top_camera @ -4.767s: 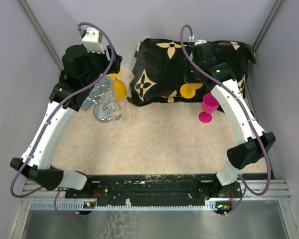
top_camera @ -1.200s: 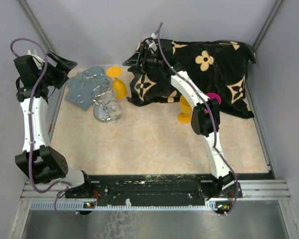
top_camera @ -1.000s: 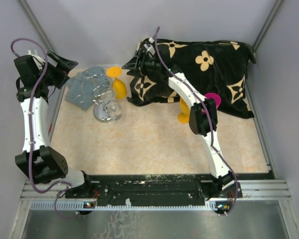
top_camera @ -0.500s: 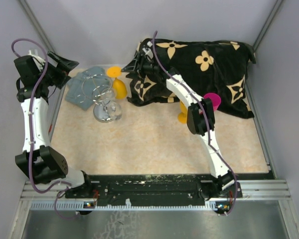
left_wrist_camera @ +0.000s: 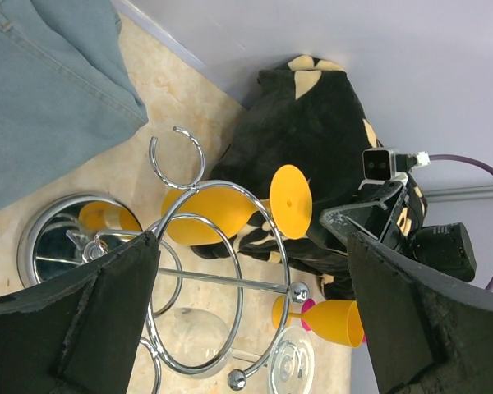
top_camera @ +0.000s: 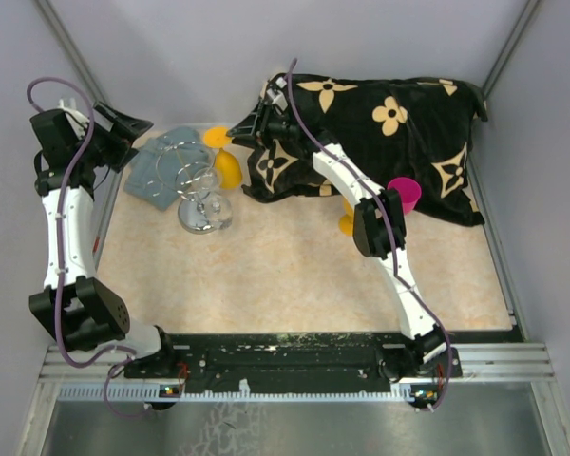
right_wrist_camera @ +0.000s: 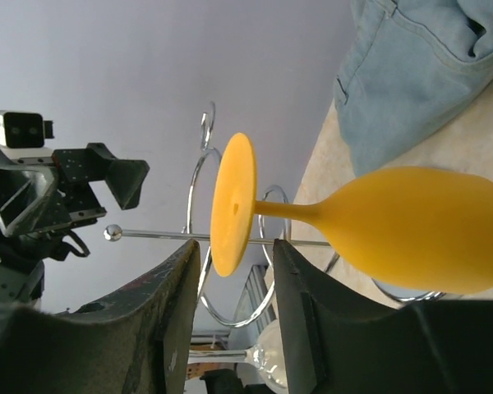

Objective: Take the wine glass off the wine glass rack

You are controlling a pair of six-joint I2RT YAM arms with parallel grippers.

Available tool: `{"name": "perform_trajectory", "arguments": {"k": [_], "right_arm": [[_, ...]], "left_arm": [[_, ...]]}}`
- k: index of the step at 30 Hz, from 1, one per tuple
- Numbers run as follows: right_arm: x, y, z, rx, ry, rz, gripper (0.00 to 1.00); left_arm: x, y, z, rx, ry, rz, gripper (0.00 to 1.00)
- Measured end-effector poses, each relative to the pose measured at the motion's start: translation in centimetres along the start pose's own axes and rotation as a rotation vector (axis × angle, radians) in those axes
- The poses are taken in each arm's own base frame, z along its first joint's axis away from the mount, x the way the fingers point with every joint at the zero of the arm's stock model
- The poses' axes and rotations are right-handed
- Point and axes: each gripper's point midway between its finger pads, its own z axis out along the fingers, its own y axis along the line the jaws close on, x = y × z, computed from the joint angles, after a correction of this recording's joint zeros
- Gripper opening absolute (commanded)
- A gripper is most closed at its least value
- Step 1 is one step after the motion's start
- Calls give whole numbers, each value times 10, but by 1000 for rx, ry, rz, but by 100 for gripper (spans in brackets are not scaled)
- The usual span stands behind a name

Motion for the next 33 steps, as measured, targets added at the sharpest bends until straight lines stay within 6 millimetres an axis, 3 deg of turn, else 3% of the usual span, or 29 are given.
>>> {"name": "perform_trajectory", "arguments": {"k": [11, 33], "right_arm": [[-3, 8, 0, -30, -7, -1, 25], [1, 0, 3, -29, 10, 31, 23]], "left_arm": [[3, 2, 2, 3, 6, -1, 100], [8, 4, 0, 8, 13, -4, 100]]}}
